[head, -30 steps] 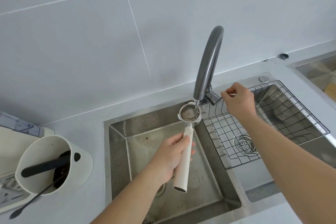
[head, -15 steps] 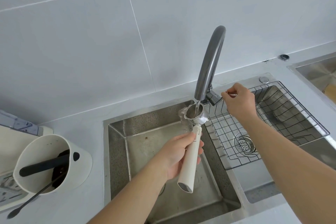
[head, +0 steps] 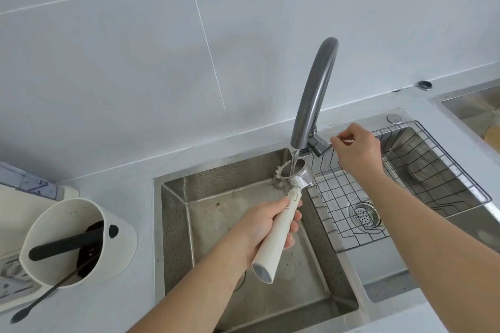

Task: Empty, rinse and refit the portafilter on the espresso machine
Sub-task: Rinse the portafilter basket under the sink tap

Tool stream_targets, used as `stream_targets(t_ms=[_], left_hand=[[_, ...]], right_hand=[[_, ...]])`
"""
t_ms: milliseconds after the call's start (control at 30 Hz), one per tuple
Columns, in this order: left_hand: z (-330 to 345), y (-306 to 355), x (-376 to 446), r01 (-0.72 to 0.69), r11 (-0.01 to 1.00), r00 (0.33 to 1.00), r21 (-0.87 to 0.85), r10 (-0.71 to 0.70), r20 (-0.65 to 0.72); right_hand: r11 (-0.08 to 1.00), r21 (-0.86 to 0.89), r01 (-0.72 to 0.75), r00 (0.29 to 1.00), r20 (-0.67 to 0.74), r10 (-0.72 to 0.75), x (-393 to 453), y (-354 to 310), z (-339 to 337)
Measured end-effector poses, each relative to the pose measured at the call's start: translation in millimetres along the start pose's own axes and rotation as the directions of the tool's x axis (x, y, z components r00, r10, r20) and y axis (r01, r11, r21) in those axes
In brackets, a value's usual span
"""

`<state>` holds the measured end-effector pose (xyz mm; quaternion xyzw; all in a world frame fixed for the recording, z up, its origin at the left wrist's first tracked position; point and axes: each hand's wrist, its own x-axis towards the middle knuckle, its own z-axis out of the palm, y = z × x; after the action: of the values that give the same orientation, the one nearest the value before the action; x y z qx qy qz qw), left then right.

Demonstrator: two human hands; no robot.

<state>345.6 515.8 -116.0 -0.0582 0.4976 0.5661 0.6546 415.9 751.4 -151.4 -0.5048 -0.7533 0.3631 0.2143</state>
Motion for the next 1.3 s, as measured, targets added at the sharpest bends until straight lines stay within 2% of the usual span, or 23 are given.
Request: stream_targets(t_ms=[133,267,533,767,900,1133,1300], left_hand=[[-2.6,-3.3,-1.5,-0.082,0.974,0.992,0.209,0.099,-0.072],[-2.2,-6.7,-1.4,-0.152,0.929,0.979,0.338,0.189,-0.079],[0.0,-9.5,1.3,-0.23,0.886,0.96,0.402,0.275,-0.058],[-6.4,-10.1,3.1,-0.288,0.872,0.93,0.397,0.352,-0.1],[-12.9,-10.5,3.6,-0.328,0.831,0.896,0.449,0.425,-0.13],[-27.0,-9.1,0.9,-0.304,0.78,0.863,0.546,0.468,-0.188],[-34.6,-10.3,-2.0,-0.232,0.808,0.885,0.541,0.406,-0.228]], right_hand=[[1.0,0.0,-0.004,1.0,-0.004,0.004,0.3,-0.5,0.5],[1.0,0.005,0.0,1.0,-0.006,0.0,0.4,-0.1,0.3],[1.0,-0.001,0.0,1.0,-0.003,0.0,1.7,1.4,1.5],[1.0,0.005,0.005,1.0,0.0,-0.005,0.9,1.5,0.9],[1.0,0.012,0.007,1.0,-0.002,-0.007,0.0,1.5,0.5],[1.0,0.004,0.016,1.0,-0.004,-0.016,0.0,1.2,0.4],[1.0,0.007,0.003,1.0,0.004,-0.003,-0.8,0.1,-0.3]])
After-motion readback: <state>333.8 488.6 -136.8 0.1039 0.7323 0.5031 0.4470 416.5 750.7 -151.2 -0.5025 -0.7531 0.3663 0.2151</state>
